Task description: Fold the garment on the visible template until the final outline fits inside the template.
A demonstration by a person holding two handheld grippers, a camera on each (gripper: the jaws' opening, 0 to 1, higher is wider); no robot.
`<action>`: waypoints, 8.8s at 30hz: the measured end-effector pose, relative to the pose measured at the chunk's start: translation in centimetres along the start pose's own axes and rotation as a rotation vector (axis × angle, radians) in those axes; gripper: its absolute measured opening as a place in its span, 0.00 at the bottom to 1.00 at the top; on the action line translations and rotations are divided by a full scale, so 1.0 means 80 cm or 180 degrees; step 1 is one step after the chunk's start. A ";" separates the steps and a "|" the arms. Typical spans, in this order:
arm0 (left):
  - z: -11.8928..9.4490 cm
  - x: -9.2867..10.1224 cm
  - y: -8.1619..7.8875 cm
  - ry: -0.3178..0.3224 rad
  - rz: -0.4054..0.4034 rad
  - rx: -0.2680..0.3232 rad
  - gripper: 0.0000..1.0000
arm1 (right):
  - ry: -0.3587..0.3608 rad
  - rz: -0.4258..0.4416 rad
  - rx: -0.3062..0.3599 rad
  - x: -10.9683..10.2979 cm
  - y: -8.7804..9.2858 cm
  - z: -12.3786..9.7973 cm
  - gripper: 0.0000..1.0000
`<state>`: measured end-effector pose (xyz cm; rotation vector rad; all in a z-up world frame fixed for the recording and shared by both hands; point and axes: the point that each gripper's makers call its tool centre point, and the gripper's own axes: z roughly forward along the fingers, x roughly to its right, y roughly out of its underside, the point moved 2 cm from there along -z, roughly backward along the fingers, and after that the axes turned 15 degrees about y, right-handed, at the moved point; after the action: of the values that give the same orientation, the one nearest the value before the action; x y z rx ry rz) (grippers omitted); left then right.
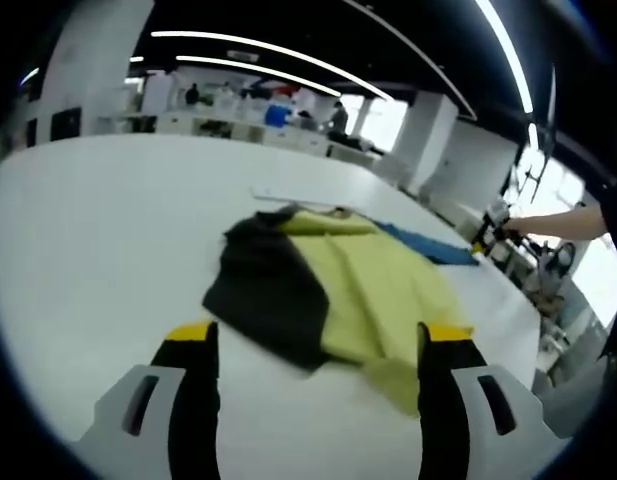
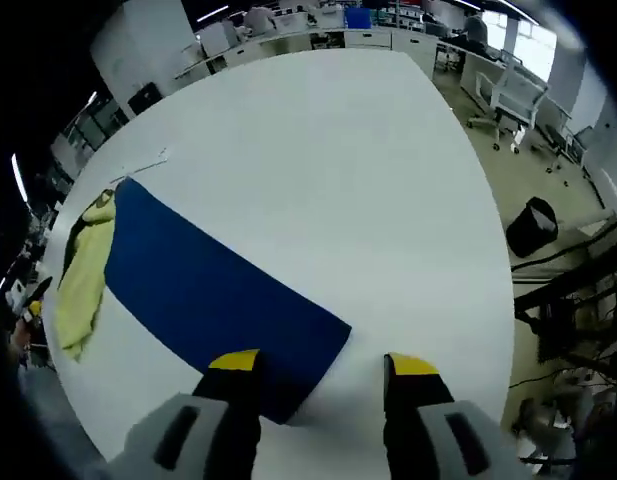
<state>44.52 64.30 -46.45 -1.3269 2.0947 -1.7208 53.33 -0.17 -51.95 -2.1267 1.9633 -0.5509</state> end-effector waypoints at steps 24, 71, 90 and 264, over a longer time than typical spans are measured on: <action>0.001 -0.004 -0.003 0.0024 0.0015 0.0037 0.78 | -0.0327 0.0115 0.1034 -0.045 -0.014 -0.053 0.84; 0.008 -0.051 0.022 -0.0045 -0.0744 0.0041 0.48 | -0.0922 -0.0037 0.1666 -0.213 0.087 -0.204 1.00; 0.027 -0.055 0.036 -0.0074 -0.1423 0.0229 0.20 | -0.0860 -0.0022 0.1555 -0.206 0.115 -0.197 0.99; -0.096 -0.111 -0.077 -0.0373 -0.0835 0.0734 0.00 | -0.1165 0.0131 0.1573 -0.298 0.141 -0.221 0.96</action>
<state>48.77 76.17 -42.29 -1.6413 1.6626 -1.8617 34.74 24.14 -43.49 -1.7300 1.4829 -0.5265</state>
